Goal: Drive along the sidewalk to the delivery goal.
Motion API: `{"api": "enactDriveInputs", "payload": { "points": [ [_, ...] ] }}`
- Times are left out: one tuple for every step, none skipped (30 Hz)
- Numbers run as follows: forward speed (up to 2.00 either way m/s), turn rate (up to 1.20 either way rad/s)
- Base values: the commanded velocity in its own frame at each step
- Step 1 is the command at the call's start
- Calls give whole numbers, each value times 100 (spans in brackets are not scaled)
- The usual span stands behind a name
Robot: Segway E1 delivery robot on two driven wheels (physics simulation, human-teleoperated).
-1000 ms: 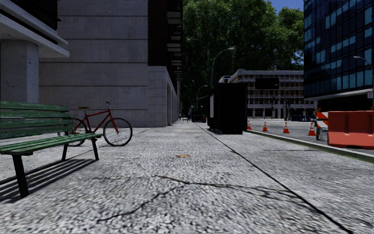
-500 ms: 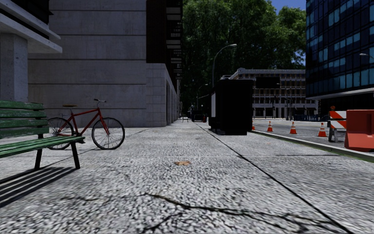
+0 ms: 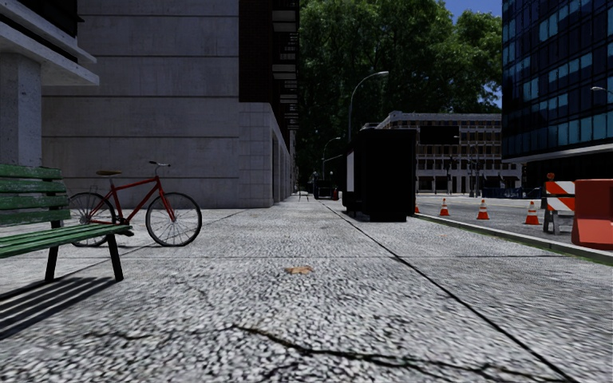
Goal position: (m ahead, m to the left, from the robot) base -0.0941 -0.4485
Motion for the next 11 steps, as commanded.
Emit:
{"api": "enactDriveInputs", "payload": {
  "points": [
    [0, 0],
    [0, 0],
    [0, 0],
    [0, 0],
    [0, 0],
    [0, 0],
    [0, 0],
    [0, 0],
    [0, 0],
    [0, 0],
    [0, 0]
  ]
}}
